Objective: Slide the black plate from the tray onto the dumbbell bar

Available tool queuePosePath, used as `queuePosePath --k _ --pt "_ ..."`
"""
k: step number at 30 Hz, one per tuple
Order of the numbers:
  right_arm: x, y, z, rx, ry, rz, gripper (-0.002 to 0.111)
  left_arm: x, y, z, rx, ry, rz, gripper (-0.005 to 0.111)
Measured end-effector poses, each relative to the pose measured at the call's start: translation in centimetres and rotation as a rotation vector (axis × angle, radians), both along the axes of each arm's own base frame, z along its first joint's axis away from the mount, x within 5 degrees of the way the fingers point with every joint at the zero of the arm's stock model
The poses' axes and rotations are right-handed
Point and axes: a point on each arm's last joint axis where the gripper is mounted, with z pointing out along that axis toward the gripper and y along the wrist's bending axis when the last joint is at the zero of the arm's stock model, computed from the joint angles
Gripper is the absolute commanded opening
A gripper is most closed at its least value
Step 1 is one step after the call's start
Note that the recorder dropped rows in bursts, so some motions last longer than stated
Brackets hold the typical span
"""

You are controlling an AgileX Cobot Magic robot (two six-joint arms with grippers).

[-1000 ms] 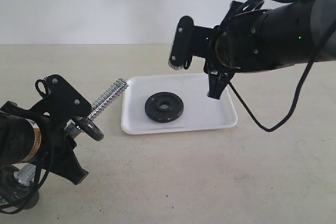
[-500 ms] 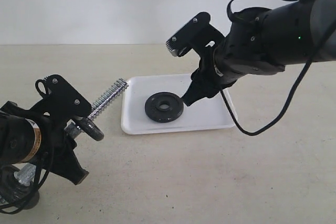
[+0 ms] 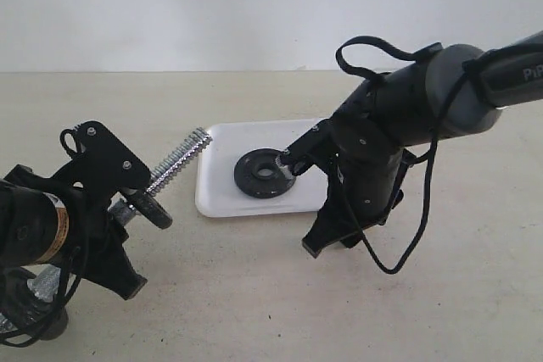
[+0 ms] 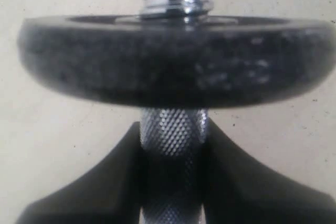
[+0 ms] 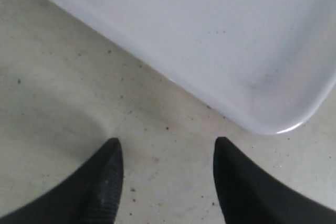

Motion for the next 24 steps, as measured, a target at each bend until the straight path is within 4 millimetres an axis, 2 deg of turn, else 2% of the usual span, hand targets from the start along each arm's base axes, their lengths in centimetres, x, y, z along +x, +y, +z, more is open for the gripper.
queuePosePath --k 5,9,13,18,24 --pt "-0.4 0.8 0.1 0.06 0.071 0.035 0.05 0.0 0.0 0.0 -0.004 0.003 0.006 0.004" --pt "0.1 1.5 0.7 0.035 0.159 0.046 0.05 0.0 0.0 0.0 -0.006 0.004 0.009 0.004" --pt "0.5 3.5 3.8 0.127 0.281 0.089 0.05 -0.1 -0.1 0.0 -0.016 0.007 0.004 0.004" --pt "1.1 4.2 5.2 0.174 0.268 0.103 0.05 -0.1 -0.3 -0.1 -0.031 0.011 -0.005 0.004" --pt "1.8 4.9 5.4 0.253 0.19 0.056 0.05 -0.1 -0.3 -0.1 -0.032 0.011 -0.006 0.004"
